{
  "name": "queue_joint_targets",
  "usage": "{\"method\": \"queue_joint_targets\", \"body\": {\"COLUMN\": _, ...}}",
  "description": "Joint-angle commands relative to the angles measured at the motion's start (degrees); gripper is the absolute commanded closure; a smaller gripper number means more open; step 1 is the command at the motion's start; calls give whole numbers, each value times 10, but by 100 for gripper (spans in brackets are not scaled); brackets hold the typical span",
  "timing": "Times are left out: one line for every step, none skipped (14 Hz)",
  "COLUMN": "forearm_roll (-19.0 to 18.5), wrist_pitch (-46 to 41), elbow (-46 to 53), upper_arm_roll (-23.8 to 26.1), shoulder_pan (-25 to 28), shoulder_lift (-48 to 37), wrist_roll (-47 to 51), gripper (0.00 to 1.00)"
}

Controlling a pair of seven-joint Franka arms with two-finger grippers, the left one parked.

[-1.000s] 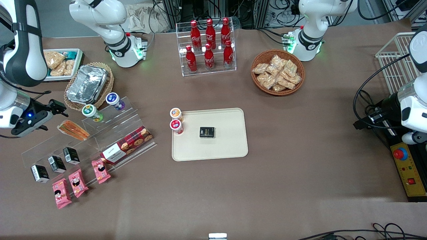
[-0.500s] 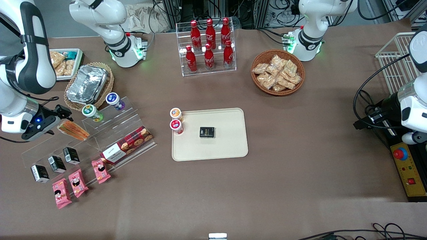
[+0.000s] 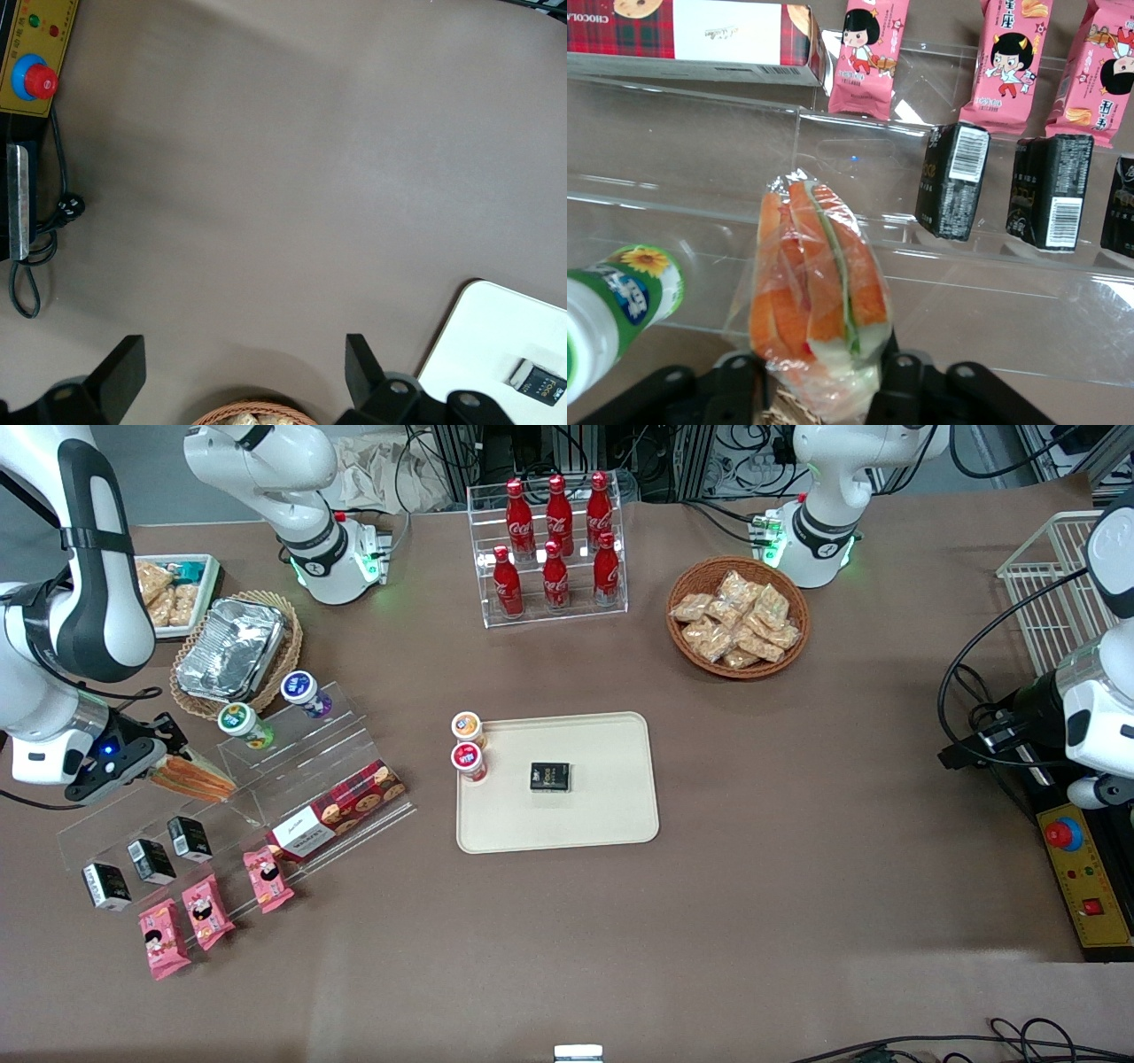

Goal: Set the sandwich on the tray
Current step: 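Close the right gripper on the wrapped triangular sandwich and lift it, then carry the sandwich with the right gripper over the cream tray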

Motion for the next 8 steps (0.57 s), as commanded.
{"method": "queue_joint_targets", "body": {"forearm_roll": -1, "wrist_pitch": 4, "elbow": 12, "upper_arm_roll": 2, "shoulder_pan": -4, "shoulder_lift": 0, "wrist_roll": -26, "gripper": 74}}
{"method": "queue_joint_targets", "body": {"forearm_roll": -1, "wrist_pitch": -2, "elbow": 28, "upper_arm_roll": 2, "shoulder_pan": -3, "shoulder_lift": 0, "wrist_roll": -29, "gripper": 74}}
{"method": "queue_joint_targets", "body": {"forearm_roll": -1, "wrist_pitch": -7, "elbow": 50, "upper_arm_roll": 2, "shoulder_pan": 0, "shoulder_lift": 2, "wrist_roll": -36, "gripper": 74}}
{"method": "queue_joint_targets", "body": {"forearm_roll": -1, "wrist_pitch": -28, "elbow": 82, "upper_arm_roll": 5, "shoulder_pan": 2, "shoulder_lift": 7, "wrist_roll": -44, "gripper": 74}}
{"method": "queue_joint_targets", "body": {"forearm_roll": -2, "wrist_pitch": -60, "elbow": 122, "upper_arm_roll": 8, "shoulder_pan": 5, "shoulder_lift": 19, "wrist_roll": -45, "gripper": 74}}
{"method": "queue_joint_targets", "body": {"forearm_roll": -1, "wrist_pitch": -102, "elbow": 172, "upper_arm_roll": 8, "shoulder_pan": 17, "shoulder_lift": 37, "wrist_roll": -45, "gripper": 74}}
{"method": "queue_joint_targets", "body": {"forearm_roll": 0, "wrist_pitch": -146, "elbow": 225, "upper_arm_roll": 9, "shoulder_pan": 25, "shoulder_lift": 57, "wrist_roll": -45, "gripper": 74}}
{"method": "queue_joint_targets", "body": {"forearm_roll": 0, "wrist_pitch": -186, "elbow": 273, "upper_arm_roll": 11, "shoulder_pan": 38, "shoulder_lift": 74, "wrist_roll": -45, "gripper": 74}}
